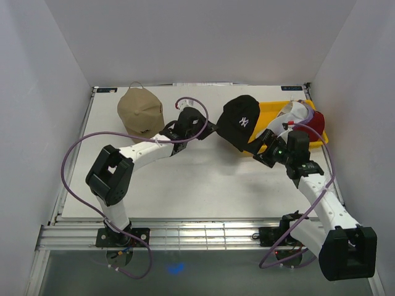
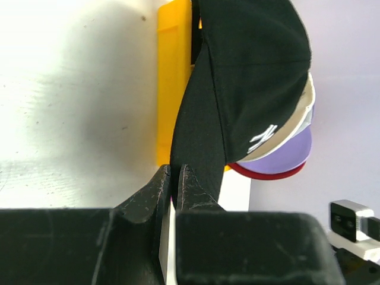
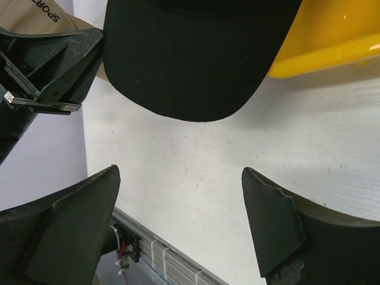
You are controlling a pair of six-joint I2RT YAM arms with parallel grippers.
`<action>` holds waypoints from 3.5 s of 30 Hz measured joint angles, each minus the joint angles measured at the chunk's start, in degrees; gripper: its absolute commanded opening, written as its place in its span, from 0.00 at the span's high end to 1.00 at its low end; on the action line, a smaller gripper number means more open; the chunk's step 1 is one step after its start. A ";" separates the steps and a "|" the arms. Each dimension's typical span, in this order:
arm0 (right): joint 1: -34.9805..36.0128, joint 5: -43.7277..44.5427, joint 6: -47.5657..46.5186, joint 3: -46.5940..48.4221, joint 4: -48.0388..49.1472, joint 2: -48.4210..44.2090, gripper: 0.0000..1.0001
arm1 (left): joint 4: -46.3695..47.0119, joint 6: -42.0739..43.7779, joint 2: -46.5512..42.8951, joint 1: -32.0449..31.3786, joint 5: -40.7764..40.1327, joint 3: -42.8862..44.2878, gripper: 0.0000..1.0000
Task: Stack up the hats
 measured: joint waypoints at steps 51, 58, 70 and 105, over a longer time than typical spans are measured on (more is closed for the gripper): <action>0.46 1.49 19.76 -19.34 47.95 17.07 0.19 | -6.36 4.31 0.00 0.07 8.15 -5.22 1.00; 4.04 2.99 19.87 -18.36 50.38 22.73 0.22 | -6.56 5.46 -0.02 0.07 8.57 -5.38 1.00; 9.64 8.35 21.00 -15.85 60.87 33.42 0.25 | -9.94 8.96 -7.69 2.54 9.62 -8.39 1.00; 13.79 15.54 25.38 -3.15 64.48 36.13 0.92 | -22.27 17.07 -19.02 9.29 15.23 2.82 1.00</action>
